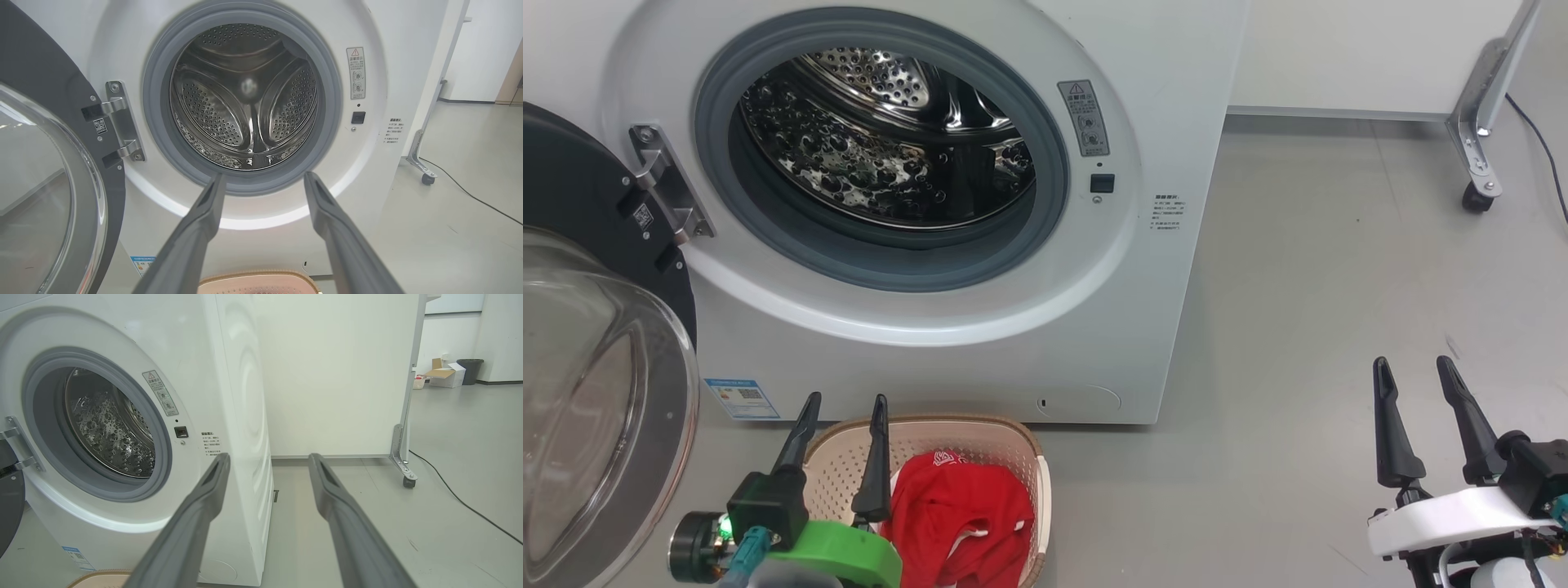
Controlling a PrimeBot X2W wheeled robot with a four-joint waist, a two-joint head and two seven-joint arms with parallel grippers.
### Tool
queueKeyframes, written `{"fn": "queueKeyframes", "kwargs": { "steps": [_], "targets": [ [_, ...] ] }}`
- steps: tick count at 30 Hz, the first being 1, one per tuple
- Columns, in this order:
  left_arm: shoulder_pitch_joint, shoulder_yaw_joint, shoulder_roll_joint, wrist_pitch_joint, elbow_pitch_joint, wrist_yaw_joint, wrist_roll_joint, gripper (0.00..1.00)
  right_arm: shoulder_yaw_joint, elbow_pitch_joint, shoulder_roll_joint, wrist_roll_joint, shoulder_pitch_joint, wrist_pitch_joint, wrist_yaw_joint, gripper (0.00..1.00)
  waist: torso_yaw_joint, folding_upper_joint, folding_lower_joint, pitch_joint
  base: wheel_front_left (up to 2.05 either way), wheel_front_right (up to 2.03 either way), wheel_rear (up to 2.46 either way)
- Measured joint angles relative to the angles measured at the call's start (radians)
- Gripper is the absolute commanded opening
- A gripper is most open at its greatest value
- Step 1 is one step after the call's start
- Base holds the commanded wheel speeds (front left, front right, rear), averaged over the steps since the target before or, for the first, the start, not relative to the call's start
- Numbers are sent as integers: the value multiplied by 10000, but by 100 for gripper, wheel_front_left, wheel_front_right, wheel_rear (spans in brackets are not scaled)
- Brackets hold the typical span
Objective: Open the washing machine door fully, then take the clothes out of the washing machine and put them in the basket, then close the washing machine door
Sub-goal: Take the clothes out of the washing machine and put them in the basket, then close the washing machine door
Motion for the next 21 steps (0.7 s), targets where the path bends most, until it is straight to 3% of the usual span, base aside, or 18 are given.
{"fn": "queueKeyframes", "kwargs": {
  "steps": [21],
  "targets": [
    [106, 86, 4, 0, -12, 10, 234, 100, -29, 105, 119, -77, 0, 0, 107, 100, -28, 0, 0, -43, -41, 80, -38]
  ]
}}
